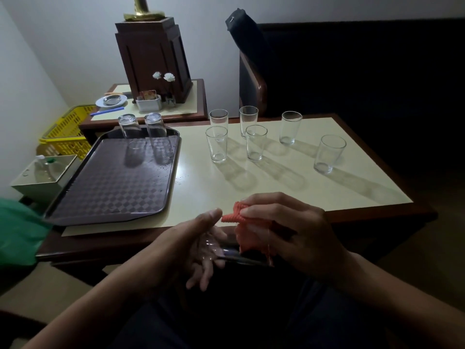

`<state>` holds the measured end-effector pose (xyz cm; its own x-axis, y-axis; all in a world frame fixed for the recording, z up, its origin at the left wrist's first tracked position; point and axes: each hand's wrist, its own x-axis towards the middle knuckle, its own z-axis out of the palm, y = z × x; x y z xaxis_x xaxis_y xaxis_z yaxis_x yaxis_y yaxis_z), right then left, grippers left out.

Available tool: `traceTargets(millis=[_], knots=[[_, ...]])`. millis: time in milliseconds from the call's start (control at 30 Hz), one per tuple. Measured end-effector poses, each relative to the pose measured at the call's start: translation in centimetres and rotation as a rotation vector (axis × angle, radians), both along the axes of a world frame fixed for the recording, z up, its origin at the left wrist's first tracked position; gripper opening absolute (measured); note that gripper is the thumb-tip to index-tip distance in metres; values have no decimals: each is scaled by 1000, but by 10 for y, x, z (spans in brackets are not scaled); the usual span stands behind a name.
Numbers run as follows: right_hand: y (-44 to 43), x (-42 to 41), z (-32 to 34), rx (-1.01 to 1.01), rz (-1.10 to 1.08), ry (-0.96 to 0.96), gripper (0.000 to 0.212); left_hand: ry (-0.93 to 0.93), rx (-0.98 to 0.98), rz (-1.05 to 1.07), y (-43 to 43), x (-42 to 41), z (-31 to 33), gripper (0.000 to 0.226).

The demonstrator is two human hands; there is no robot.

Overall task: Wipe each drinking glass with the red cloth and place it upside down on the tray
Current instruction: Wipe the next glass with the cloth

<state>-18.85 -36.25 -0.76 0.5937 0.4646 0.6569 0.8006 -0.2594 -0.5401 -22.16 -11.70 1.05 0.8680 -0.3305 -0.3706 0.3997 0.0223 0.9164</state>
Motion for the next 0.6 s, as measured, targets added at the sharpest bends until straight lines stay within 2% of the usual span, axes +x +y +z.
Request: traceTargets(millis=[33, 133, 167, 200, 233, 300, 367, 400, 467, 533, 567, 600], knots=[[-4, 3, 0, -22, 5, 69, 29, -4, 4, -24, -2, 0, -1, 66], [-2, 12, 1, -7, 114, 645, 34, -157, -15, 29, 4, -6, 2, 49], [0, 14, -1, 4, 116, 729, 34, -178, -33, 51, 7, -7, 4, 46], [2, 13, -3, 9, 97, 718, 34, -183, -56, 57, 11, -7, 4, 45], [3, 11, -4, -1, 52, 621, 34, -180, -68, 49, 14, -6, 4, 45], [6, 7, 0, -53, 12, 256, 35, -123, -51, 39, 16, -3, 3, 49], [6, 3, -2, -92, 62, -45, 34, -41, 19, 29, 12, -1, 2, 65], [7, 3, -2, -87, 79, -42, 34, -19, 34, 17, 10, -2, 1, 71], [7, 6, -4, -16, 76, 221, 36, -72, 48, 8, 8, -5, -2, 62], [7, 9, -9, 101, 109, 662, 33, -220, 65, 9, 11, -6, -3, 42], [8, 10, -11, 136, 95, 757, 31, -275, 57, -6, 14, -6, 0, 39], [10, 9, -12, 154, 71, 764, 29, -301, 49, -28, 17, -6, 1, 39]])
